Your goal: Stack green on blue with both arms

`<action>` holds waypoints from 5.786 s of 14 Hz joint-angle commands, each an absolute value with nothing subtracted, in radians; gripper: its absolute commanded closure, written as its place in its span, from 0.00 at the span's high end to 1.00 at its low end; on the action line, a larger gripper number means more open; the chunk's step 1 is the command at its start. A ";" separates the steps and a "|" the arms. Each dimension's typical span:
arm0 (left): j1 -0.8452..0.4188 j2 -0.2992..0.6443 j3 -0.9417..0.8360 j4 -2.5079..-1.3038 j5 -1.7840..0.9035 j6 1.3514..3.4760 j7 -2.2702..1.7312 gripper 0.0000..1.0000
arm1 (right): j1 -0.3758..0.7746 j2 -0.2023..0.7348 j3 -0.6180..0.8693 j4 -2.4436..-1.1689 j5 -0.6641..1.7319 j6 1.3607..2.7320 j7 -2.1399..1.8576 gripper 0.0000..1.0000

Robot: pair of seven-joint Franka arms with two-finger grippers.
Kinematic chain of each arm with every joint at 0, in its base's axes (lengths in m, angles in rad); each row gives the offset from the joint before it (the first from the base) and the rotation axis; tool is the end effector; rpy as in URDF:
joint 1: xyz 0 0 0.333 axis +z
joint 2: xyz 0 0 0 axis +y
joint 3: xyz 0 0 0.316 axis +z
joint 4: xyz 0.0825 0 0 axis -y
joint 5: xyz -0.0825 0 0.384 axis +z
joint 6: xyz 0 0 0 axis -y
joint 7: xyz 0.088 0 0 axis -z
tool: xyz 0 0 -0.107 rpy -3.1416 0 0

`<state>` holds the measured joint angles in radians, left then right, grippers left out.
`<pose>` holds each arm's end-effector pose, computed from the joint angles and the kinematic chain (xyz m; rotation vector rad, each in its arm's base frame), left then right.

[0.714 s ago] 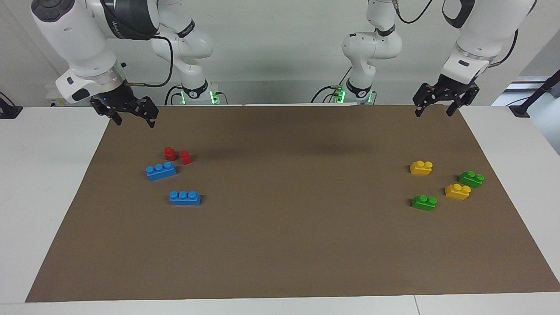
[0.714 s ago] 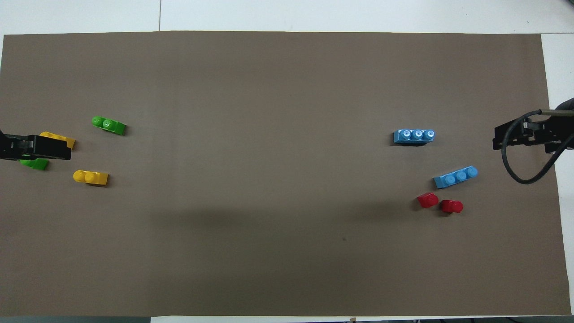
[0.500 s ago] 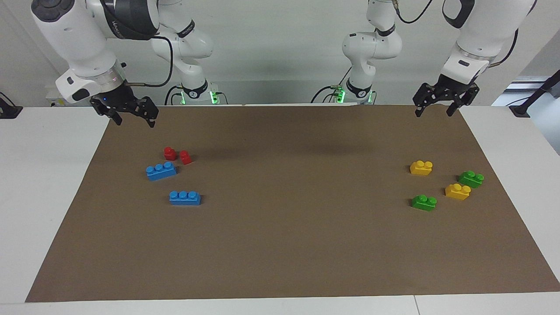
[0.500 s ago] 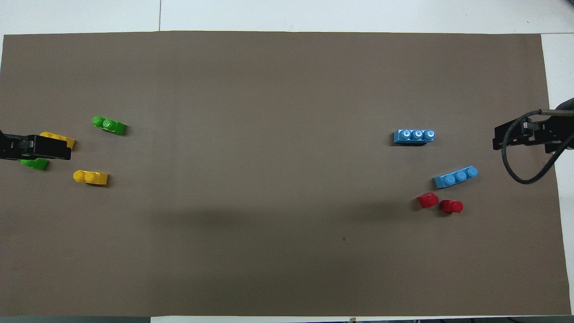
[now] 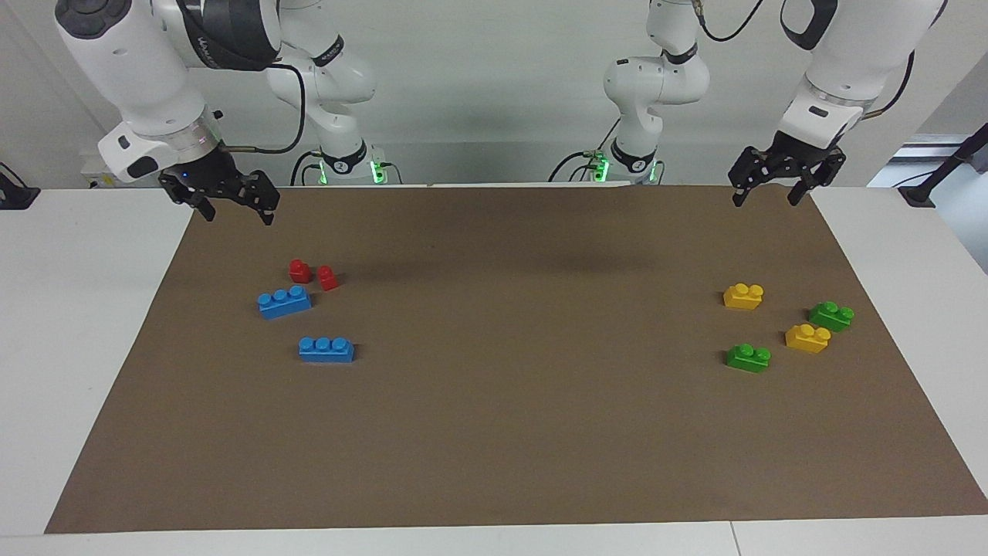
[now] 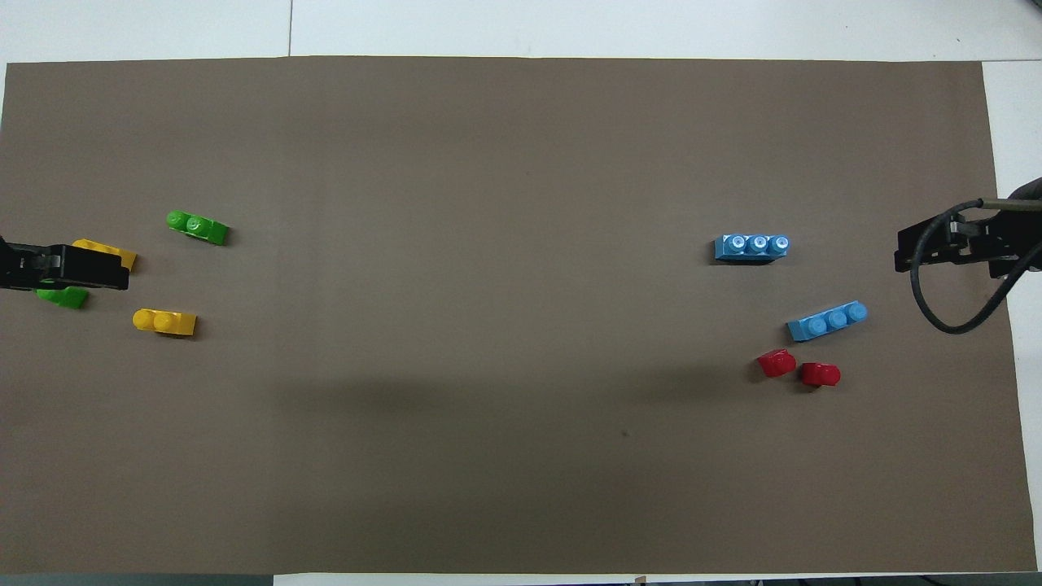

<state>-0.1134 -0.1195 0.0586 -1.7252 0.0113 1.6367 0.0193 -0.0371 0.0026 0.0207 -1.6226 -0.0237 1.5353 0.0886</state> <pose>0.5216 -0.0257 0.6213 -3.1353 0.1176 -0.0484 0.5492 -0.0116 0.5958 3.1074 -0.1629 -0.1385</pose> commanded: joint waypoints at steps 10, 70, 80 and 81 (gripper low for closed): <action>-0.100 -0.170 0.071 -1.733 0.002 1.549 0.014 1.00 | -0.051 0.002 0.028 -1.623 -0.034 1.523 0.071 1.00; 0.012 0.446 0.069 -1.812 -0.057 2.356 -1.104 1.00 | -0.146 0.408 0.018 -1.853 0.615 2.127 1.213 1.00; 0.015 0.445 0.069 -1.802 -0.055 2.338 -1.103 1.00 | -0.132 0.397 0.020 -1.919 0.634 2.214 1.209 0.52; 0.015 0.445 0.069 -1.802 -0.055 2.336 -1.103 0.98 | -0.132 0.397 0.020 -1.919 0.634 2.212 1.209 0.42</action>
